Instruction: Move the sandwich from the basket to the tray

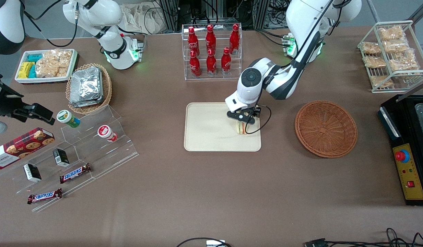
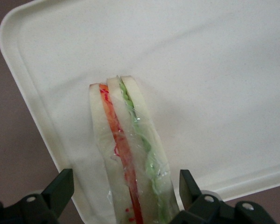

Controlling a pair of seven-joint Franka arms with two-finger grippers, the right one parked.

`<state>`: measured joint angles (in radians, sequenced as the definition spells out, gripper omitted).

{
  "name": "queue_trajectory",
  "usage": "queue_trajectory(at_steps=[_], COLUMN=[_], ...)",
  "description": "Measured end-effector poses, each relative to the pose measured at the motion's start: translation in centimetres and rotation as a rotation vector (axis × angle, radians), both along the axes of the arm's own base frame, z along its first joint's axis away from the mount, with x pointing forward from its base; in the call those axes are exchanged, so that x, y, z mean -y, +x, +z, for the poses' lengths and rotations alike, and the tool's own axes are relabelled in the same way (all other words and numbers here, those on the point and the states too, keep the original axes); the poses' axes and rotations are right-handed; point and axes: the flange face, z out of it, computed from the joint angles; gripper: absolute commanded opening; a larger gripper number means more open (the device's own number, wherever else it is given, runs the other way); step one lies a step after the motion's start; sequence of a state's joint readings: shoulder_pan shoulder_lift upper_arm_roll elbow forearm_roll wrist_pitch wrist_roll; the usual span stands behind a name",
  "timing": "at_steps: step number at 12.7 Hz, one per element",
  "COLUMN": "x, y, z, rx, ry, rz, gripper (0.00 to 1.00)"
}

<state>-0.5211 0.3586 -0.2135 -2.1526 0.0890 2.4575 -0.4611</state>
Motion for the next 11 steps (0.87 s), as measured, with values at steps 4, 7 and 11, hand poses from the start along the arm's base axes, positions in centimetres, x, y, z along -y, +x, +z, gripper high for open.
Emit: queue_trajectory(at_steps=[4,7,11], x=[-3.3,-6.9,-11.3], y=[4.8,8.7,13.2], z=[4.7,9.4,15.1], rx=[0.026,0.068,0.094], ry=[0.041,0.049,0.073], rz=[0.119,0.218,0.329], gripper=[1.0,1.0,1.0])
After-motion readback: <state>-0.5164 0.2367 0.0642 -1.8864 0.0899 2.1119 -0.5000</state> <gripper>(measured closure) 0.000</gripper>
